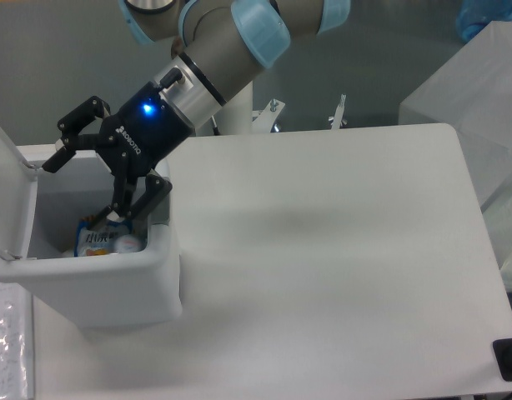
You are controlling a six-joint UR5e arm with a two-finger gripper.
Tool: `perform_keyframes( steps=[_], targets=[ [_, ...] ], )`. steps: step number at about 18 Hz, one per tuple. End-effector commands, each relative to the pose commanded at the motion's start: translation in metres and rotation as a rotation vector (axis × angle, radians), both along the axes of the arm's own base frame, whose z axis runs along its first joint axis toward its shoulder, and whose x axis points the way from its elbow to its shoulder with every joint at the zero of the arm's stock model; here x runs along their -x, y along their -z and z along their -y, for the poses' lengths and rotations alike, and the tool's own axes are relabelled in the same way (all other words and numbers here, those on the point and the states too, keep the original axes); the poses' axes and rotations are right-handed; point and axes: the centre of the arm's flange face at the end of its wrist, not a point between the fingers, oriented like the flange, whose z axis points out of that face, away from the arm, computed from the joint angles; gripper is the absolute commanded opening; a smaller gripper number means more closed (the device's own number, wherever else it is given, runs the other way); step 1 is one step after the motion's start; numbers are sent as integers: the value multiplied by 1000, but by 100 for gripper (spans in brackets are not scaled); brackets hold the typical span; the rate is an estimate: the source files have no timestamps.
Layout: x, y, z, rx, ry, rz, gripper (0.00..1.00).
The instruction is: Place the trash in the trash can
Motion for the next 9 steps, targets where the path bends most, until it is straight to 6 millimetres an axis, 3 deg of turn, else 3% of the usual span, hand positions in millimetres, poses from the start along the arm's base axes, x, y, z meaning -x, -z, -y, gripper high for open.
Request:
perform_keyframes(
  steps=[4,9],
  targets=[
    [67,18,23,23,-110,33,100],
    [150,45,69,52,-254,78,100]
  ],
)
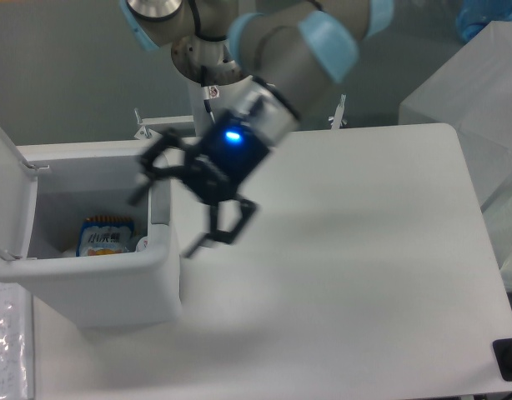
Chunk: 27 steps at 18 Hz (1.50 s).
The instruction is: Place the trash in the trash can
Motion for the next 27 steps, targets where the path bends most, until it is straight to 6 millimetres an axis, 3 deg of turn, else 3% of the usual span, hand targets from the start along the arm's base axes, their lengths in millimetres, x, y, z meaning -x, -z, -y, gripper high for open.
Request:
perform_keyframes(
  steps=[5,12,14,20,23,27],
  targets=[
    [69,54,36,137,-138,-3,100],
    [104,92,49,417,-260,-116,100],
    [103,106,52,517,-256,-192,100],
    [98,121,53,677,-207,-307,100],
    [78,135,38,775,-85,-406,100],
    [65,152,38,848,26,-493,100]
  ],
)
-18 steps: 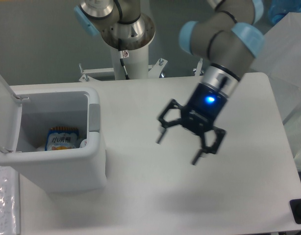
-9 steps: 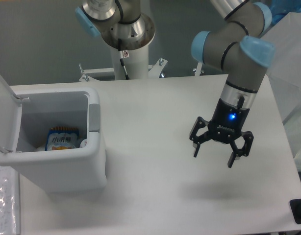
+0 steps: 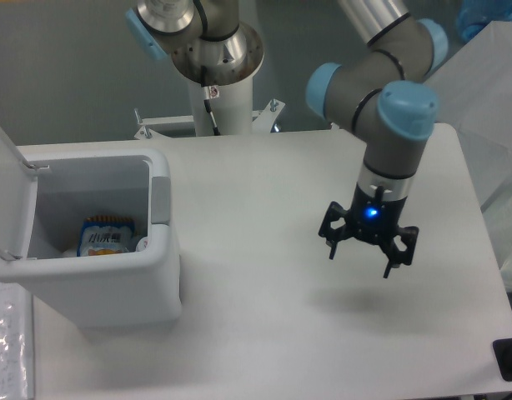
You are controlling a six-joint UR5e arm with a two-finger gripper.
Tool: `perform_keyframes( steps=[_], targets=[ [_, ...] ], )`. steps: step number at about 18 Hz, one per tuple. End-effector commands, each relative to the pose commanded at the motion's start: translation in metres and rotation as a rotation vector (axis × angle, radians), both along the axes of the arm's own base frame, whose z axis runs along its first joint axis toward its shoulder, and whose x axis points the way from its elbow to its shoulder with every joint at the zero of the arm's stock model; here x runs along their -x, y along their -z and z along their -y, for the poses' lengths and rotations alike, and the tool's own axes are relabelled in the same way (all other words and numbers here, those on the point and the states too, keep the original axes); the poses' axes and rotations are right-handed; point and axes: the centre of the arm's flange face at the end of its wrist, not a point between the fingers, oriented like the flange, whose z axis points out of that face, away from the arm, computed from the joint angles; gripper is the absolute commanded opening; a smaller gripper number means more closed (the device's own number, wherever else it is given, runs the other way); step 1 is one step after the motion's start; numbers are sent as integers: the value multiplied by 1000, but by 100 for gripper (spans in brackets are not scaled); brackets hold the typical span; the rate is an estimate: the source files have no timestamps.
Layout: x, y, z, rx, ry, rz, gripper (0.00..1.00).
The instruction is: Place the trash in the trash can
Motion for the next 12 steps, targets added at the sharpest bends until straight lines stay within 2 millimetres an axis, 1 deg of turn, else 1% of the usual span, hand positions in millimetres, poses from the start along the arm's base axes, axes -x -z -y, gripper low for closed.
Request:
perform_keyframes(
  steps=[2,4,6,12],
  targets=[
    [-1,5,3,21,2,-2,100],
    [-6,22,11,94,-4,-4,100],
    [-5,32,12,131,23,-9,100],
    [-1,38,11,144,43,-11,100]
  ],
)
